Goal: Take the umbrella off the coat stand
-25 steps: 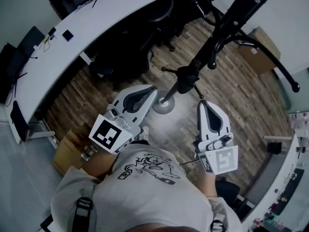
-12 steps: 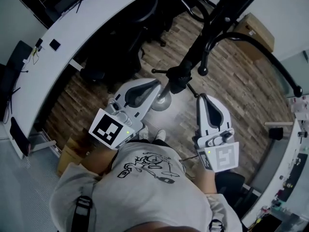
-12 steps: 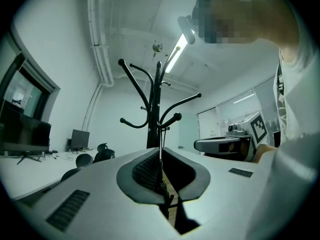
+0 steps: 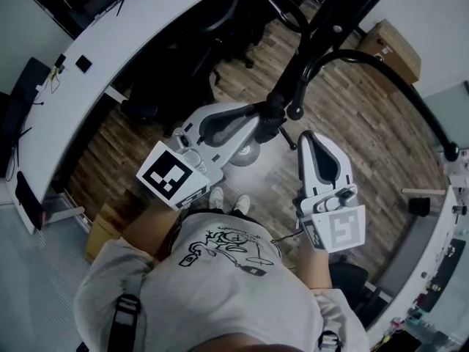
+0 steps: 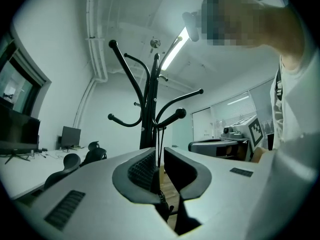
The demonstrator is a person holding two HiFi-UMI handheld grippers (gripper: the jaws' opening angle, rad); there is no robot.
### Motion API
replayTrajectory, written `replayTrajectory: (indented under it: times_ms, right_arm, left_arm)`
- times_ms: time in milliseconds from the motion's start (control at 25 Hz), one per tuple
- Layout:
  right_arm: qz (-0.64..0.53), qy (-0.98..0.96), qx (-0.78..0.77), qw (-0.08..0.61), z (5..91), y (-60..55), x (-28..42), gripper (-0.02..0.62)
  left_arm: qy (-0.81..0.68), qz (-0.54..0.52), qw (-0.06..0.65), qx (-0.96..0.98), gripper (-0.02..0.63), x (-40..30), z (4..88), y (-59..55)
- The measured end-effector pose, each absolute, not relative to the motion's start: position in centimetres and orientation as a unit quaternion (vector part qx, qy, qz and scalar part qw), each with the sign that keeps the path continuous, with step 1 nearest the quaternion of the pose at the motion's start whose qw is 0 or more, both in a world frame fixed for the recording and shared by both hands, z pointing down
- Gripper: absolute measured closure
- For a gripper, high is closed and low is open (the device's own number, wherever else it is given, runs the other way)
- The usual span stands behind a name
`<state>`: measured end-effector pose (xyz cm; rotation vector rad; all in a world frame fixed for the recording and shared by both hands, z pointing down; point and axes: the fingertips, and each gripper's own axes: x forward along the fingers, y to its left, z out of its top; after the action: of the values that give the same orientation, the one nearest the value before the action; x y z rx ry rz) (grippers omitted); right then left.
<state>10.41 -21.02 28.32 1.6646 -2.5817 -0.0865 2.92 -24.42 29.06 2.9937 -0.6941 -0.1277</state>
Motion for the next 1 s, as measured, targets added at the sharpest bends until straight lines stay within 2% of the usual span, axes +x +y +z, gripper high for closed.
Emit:
replayTrajectory:
  times_ms: [240, 1000]
  right_arm:
    - [-0.029, -0.848, 0.528, 0.030, 28.2, -22.2, 10.8, 0.563]
    - [-0.032, -0.867, 0.498, 0.020, 27.2, -25.2, 10.6, 0.548]
  left_arm:
    - [-0.216, -0.034, 0.028, 0.975, 0.538, 5.0, 29.0, -25.4]
    - [-0.183, -0.026, 0.027, 0.982, 0.522, 8.9, 28.6, -27.6]
